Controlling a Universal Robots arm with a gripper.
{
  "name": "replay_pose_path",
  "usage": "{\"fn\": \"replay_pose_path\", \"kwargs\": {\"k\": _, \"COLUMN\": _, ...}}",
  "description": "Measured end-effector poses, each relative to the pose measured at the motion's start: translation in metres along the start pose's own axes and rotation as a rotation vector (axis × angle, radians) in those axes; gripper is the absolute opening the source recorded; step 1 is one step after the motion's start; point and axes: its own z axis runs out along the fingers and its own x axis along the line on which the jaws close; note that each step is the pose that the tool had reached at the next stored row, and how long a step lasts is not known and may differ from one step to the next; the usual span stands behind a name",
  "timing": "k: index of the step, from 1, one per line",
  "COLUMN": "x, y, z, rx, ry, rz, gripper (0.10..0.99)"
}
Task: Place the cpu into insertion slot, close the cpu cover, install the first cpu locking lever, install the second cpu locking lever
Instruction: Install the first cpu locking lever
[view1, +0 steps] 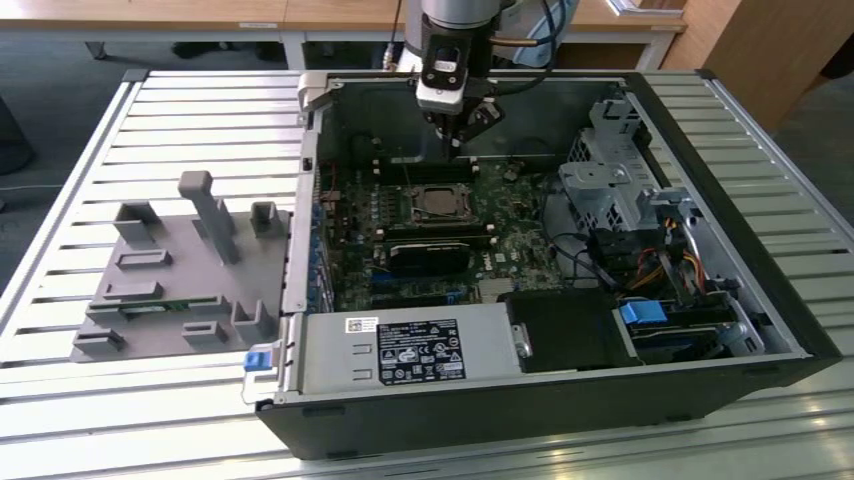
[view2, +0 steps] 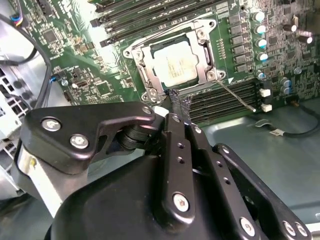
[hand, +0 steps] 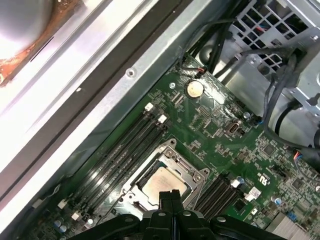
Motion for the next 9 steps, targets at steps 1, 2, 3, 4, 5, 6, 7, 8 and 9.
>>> {"fn": "replay_pose_path", "kwargs": {"k": 1, "x": 0.0000, "y": 0.0000, "z": 0.0000, "rx": -0.001, "ry": 0.0002, "rz": -0.011, "gripper": 0.122}}
{"fn": "replay_pose_path", "kwargs": {"k": 2, "x": 0.0000, "y": 0.0000, "z": 0.0000, "rx": -0.001, "ry": 0.0004, "rz": -0.021, "gripper": 0.122}}
{"fn": "replay_pose_path", "kwargs": {"k": 3, "x": 0.0000, "y": 0.0000, "z": 0.0000, "rx": -0.002, "ry": 0.0007, "rz": -0.030, "gripper": 0.122}}
{"fn": "replay_pose_path", "kwargs": {"k": 4, "x": 0.0000, "y": 0.0000, "z": 0.0000, "rx": -0.002, "ry": 0.0008, "rz": -0.039, "gripper": 0.122}}
{"fn": "replay_pose_path", "kwargs": {"k": 5, "x": 0.0000, "y": 0.0000, "z": 0.0000, "rx": -0.002, "ry": 0.0010, "rz": -0.048, "gripper": 0.122}}
{"fn": "replay_pose_path", "kwargs": {"k": 6, "x": 0.0000, "y": 0.0000, "z": 0.0000, "rx": -0.003, "ry": 0.0012, "rz": -0.056, "gripper": 0.122}}
{"fn": "replay_pose_path", "kwargs": {"k": 7, "x": 0.0000, "y": 0.0000, "z": 0.0000, "rx": -0.003, "ry": 0.0014, "rz": -0.065, "gripper": 0.122}}
{"fn": "replay_pose_path", "kwargs": {"k": 8, "x": 0.0000, "y": 0.0000, "z": 0.0000, "rx": -0.004, "ry": 0.0016, "rz": -0.073, "gripper": 0.122}}
{"fn": "replay_pose_path", "kwargs": {"k": 9, "x": 0.0000, "y": 0.0000, "z": 0.0000, "rx": -0.004, "ry": 0.0017, "rz": -0.081, "gripper": 0.122}}
